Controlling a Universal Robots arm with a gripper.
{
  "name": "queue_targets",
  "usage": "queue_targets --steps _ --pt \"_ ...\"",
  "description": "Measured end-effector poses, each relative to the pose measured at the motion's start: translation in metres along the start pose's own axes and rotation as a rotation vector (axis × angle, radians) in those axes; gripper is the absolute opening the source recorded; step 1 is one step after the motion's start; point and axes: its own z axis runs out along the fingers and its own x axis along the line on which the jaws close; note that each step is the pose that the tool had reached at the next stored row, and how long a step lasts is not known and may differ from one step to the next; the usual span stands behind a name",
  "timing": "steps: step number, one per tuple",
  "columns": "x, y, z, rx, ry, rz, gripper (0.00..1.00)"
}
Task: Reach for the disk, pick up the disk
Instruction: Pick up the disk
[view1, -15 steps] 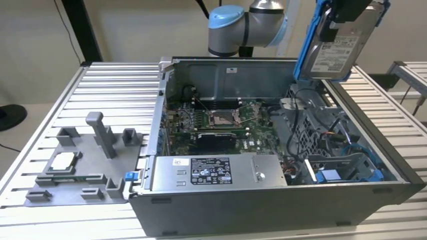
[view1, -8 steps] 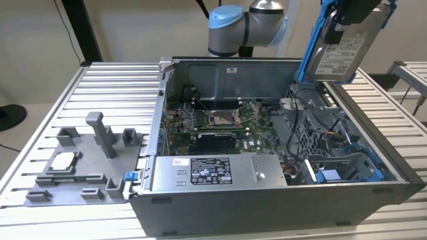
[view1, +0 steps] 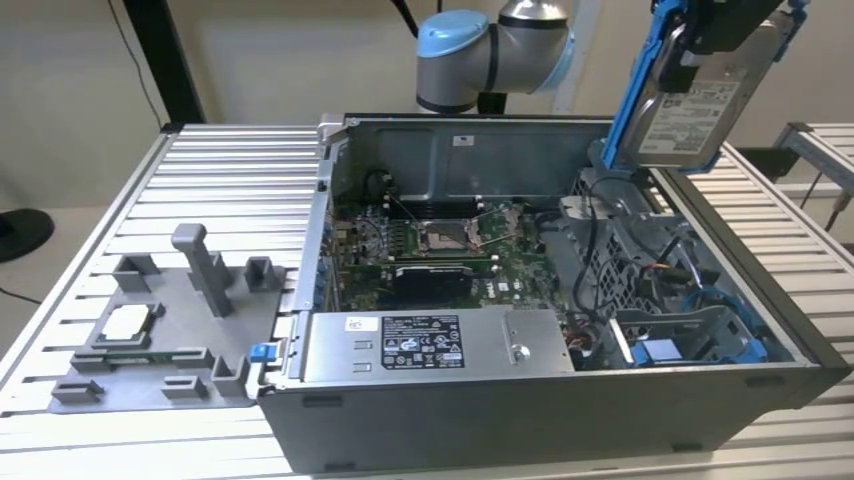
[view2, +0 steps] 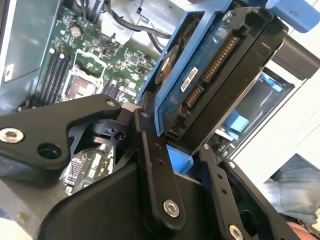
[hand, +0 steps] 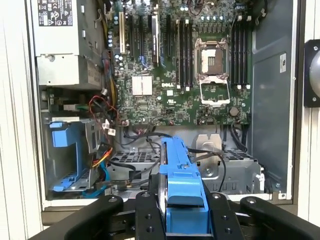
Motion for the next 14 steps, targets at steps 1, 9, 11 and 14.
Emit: queue_targets --steps 1,9,11,14 --pt "0.0003 -0.0004 -0.0001 0.0 0.0002 0.0 0.0" --pt "0.0119 -0.0022 -0.0001 0.0 0.0002 0.001 0.0" --pt "0.0162 -0.0024 -0.0001 0.0 0.0001 0.001 0.0" --pt "0.0264 -0.0024 0.0005 0.0 0.0 0.001 0.0"
